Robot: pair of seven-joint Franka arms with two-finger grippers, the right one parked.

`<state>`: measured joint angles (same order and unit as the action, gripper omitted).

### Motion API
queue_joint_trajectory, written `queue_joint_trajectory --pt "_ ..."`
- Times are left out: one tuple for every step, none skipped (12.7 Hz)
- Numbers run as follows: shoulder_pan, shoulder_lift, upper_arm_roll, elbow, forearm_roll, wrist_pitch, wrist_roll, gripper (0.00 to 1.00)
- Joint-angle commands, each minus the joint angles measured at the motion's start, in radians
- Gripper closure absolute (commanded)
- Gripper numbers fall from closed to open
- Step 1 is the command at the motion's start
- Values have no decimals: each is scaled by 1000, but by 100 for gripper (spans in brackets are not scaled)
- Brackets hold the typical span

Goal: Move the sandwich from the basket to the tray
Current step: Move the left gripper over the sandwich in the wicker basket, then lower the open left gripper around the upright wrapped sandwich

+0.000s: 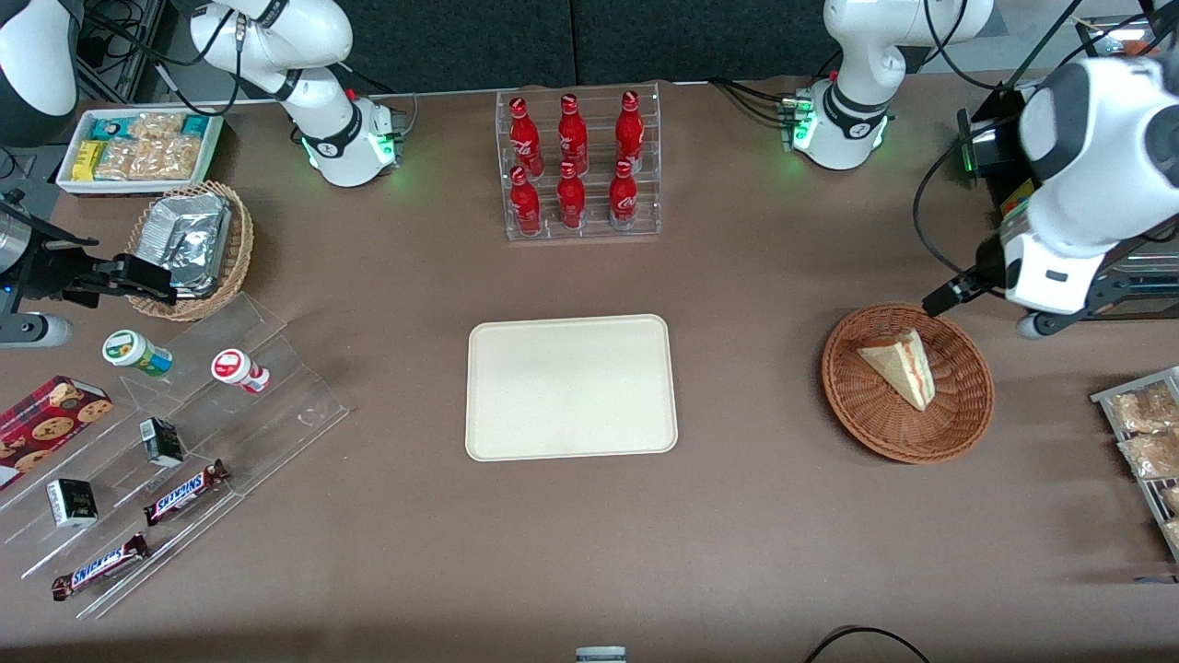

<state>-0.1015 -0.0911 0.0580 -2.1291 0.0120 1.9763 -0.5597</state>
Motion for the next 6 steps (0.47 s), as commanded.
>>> queue_joint_trajectory --pt "-3 -29 6 -97 14 101 -104 0" --pt "8 -21 6 -110 16 119 -120 0" --pt "9 -22 6 -139 16 153 -131 0" --pt "20 -21 8 -178 16 208 -147 0" --pt "23 -19 8 -222 16 281 -164 0" --pt "31 -12 8 -268 16 349 -167 0"
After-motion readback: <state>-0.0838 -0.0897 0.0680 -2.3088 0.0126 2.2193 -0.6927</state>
